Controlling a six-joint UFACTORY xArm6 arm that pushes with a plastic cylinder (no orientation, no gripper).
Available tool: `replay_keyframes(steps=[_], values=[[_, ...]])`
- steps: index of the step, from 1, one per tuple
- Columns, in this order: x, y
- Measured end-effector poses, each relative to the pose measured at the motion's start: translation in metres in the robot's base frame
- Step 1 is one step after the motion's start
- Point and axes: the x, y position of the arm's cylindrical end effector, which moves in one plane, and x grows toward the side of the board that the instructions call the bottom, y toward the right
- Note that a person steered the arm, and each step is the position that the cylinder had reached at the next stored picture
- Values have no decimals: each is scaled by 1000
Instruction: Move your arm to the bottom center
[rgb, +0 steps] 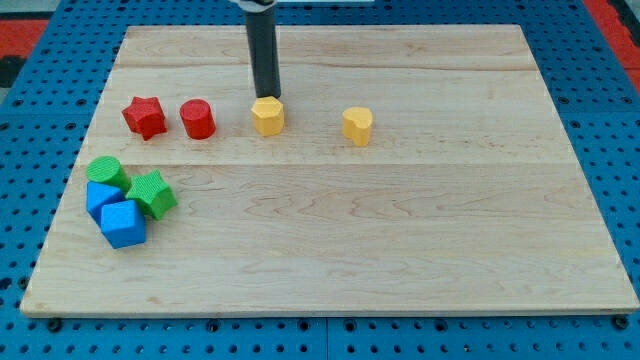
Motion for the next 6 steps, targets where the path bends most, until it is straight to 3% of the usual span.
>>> replay_keyframes(steps=[1,2,3,4,5,6], values=[[8,3],[-20,16],[-32,93],[-19,221],[65,299],[153,223]])
